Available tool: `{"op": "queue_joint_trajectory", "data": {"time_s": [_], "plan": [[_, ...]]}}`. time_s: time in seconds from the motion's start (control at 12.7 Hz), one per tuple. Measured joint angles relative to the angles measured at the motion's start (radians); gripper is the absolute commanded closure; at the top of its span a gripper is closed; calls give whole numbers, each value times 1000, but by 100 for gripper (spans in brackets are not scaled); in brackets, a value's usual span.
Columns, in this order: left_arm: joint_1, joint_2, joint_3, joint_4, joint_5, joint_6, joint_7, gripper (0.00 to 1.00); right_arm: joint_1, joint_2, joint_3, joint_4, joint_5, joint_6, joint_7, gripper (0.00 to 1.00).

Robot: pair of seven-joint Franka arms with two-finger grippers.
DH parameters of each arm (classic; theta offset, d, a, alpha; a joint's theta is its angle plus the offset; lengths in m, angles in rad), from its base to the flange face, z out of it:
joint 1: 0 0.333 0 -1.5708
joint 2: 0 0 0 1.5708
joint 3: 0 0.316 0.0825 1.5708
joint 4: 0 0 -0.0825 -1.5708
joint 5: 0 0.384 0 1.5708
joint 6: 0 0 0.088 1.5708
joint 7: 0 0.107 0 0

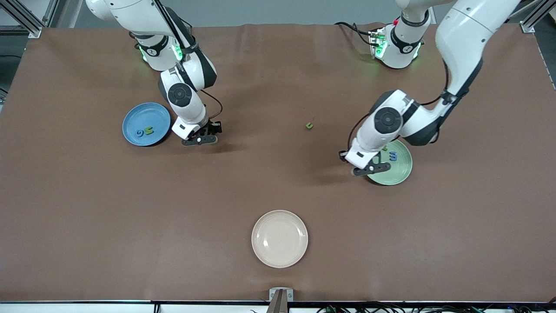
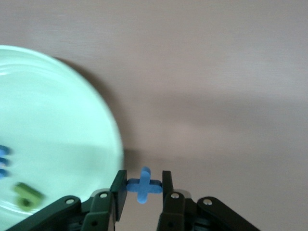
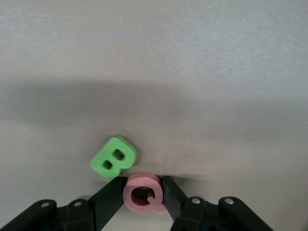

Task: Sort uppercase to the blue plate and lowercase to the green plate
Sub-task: 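Carry x with the left gripper while the right gripper carries the pink Q, then open both grippers over the plates, then reach toward letters n and B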

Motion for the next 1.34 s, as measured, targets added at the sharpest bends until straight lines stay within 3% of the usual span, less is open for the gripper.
{"op": "queue_joint_trajectory", "data": {"time_s": [0.24,0.63,0.79,0.86,1.02,1.26,1.34], "plan": [[97,0,-24,-51,89,9,8,90,-62,-46,-8,17,0,-135,-108,100],[144,0,-26,-112,161,77,10,85,-254,-204,-20,35,-1,-380,-366,100],[146,-1,-27,-129,163,82,10,74,-308,-217,-19,30,-3,-396,-450,100],[146,-1,-27,-136,163,82,10,62,-350,-217,-19,18,-4,-398,-499,100],[146,0,-28,-145,164,83,10,1,-423,-217,-21,-18,-23,-397,-554,100],[147,-1,-29,-146,165,83,11,0,-480,-218,-21,-67,-43,-390,-561,98],[153,-4,-37,-146,165,84,11,0,-505,-218,-21,-86,-43,-382,-561,90]]}}
